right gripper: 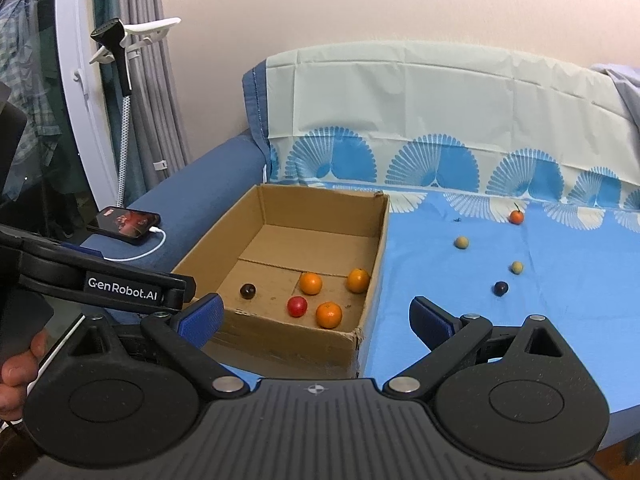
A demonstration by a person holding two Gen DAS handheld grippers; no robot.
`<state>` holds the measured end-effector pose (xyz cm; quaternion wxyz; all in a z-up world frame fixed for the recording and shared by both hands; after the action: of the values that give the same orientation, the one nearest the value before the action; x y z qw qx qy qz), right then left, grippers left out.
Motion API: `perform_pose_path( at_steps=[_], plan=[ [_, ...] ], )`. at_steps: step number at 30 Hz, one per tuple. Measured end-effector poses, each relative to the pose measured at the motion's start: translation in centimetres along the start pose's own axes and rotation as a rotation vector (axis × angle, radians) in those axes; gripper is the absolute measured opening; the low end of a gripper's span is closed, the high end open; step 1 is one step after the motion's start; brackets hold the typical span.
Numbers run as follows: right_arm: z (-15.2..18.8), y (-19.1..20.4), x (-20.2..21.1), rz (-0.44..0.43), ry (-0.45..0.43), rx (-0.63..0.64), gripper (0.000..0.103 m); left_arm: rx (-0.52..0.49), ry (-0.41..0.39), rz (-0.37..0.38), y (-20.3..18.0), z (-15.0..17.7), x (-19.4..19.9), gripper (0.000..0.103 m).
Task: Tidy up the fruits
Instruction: 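Move both tools toward the remaining fruits on the sheet, then grasp a yellow pear with the left tool while the right tool grasps a dark plum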
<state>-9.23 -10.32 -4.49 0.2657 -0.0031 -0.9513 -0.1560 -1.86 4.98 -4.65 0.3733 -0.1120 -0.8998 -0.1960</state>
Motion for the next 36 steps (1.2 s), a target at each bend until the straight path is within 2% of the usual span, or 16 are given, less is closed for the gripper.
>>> perform_pose_path(
  at_steps=[12, 18, 23, 30, 33, 36],
  plan=[
    [-0.8, -4.9, -2.8, 0.047, 0.026, -0.075, 0.099, -0.052, 0.064, 0.035, -3.5, -2.6, -4.1, 0.103],
    [-1.8, -10.2, -4.1, 0.131, 0.007, -0.139, 0.099, -0.1, 0.072, 0.096, -7.1, -5.8, -6.5, 0.103],
    [-3.0, -16.6, -5.7, 0.232, -0.011, -0.199, 0.099, -0.146, 0.054, 0.154, -11.3, -10.2, -9.2, 0.103],
    [-4.7, -25.1, -10.1, 0.34, -0.031, -0.258, 0.099, -0.194, 0.046, 0.222, -18.0, -17.2, -16.4, 0.103],
    [-5.1, -28.2, -13.7, 0.365, -0.019, -0.262, 0.099, -0.219, 0.074, 0.262, -21.1, -20.0, -21.3, 0.103],
    [-5.2, -30.8, -18.4, 0.364, 0.012, -0.265, 0.099, -0.227, 0.107, 0.267, -23.5, -22.2, -26.6, 0.103]
  ],
)
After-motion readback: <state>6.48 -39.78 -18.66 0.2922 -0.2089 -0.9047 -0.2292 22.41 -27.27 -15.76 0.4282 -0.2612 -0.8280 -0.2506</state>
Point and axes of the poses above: each gripper's, at about its wrist camera, not at the fingertips, and x roughly against the way its jaws point, y to its left, z to its underside, the point moved 8 cm from there along -x, roughly the way its jaws point, and after that the axes turned 13 degrees about -x, right-handed, at the moved point
